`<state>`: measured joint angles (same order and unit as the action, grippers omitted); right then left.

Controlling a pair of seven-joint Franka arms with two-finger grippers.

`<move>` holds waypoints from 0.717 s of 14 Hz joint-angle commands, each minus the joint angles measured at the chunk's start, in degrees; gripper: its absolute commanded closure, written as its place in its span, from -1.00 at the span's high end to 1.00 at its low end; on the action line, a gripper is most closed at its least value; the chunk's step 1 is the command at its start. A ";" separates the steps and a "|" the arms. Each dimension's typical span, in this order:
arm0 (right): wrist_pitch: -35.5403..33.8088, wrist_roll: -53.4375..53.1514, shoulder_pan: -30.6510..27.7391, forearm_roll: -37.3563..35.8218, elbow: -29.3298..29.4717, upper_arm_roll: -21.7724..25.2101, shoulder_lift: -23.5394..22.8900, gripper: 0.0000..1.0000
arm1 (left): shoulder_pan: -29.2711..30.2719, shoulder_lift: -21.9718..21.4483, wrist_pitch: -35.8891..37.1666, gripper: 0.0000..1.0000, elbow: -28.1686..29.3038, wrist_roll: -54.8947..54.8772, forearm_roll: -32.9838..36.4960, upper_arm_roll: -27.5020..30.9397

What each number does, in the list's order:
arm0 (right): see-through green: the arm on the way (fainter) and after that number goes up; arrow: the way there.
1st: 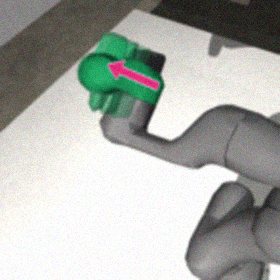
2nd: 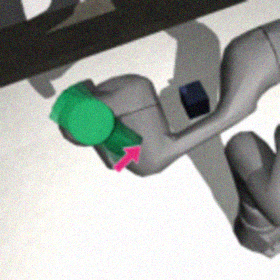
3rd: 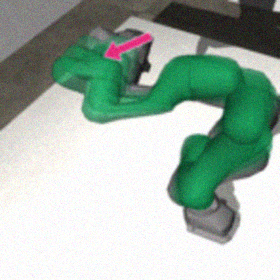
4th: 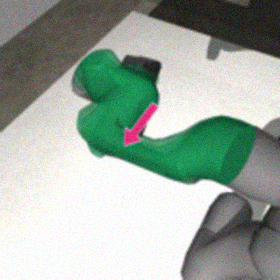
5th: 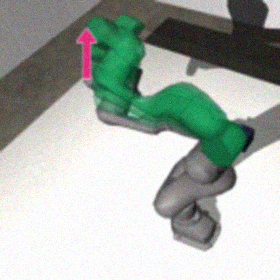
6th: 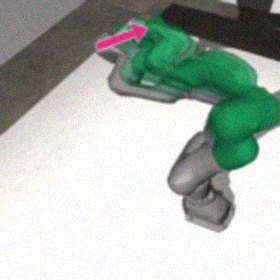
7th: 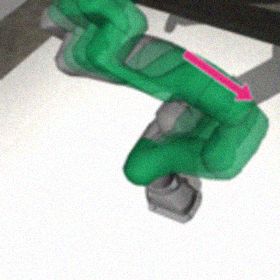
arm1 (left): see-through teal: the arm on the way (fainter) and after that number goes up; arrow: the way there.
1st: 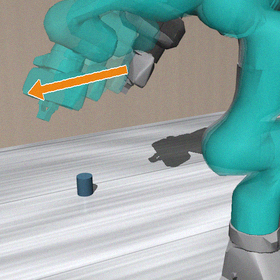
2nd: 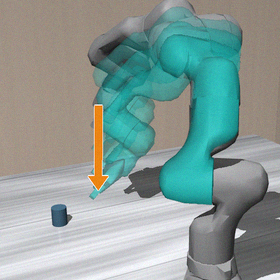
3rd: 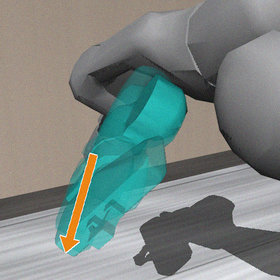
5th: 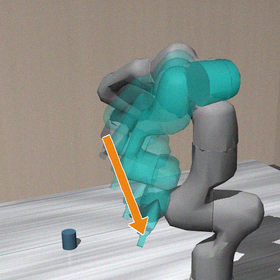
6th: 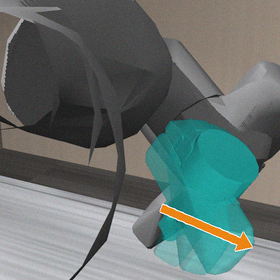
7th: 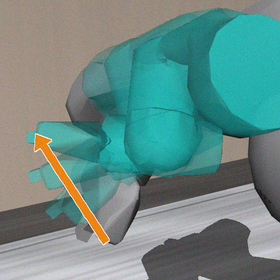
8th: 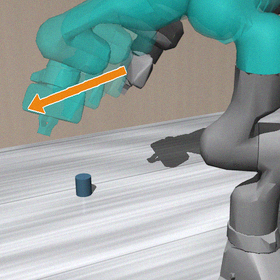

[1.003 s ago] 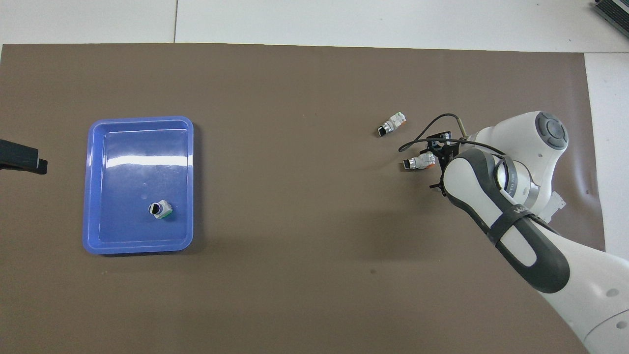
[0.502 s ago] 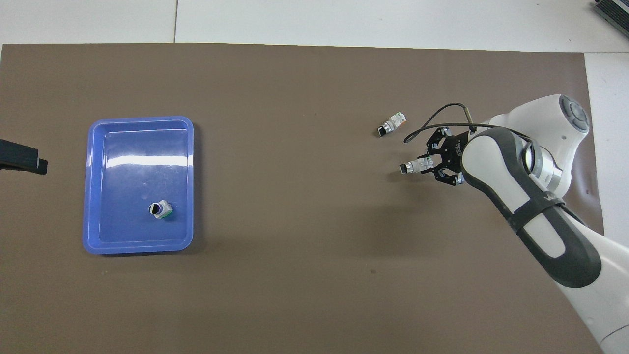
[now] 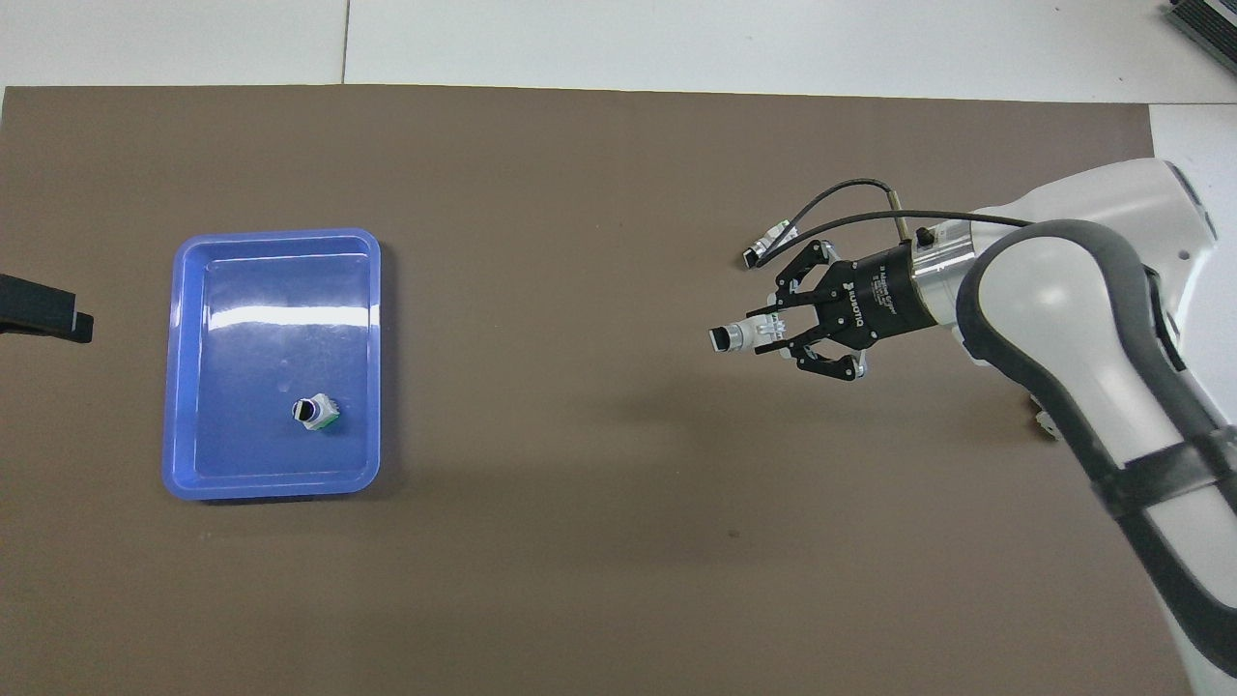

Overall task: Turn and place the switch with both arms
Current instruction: 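Grasp the white switch with the right gripper and lift it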

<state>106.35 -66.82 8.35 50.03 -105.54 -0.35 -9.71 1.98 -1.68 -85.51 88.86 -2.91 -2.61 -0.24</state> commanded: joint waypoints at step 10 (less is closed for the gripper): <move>17.63 -15.35 15.53 24.23 -0.46 -1.67 2.42 -1.00 | -2.67 -3.24 1.32 1.00 4.04 -0.87 0.24 -1.69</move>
<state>117.58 -79.22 20.04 72.80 -105.40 -1.84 -7.27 0.76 -3.07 -82.22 90.01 -3.26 -2.63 -1.68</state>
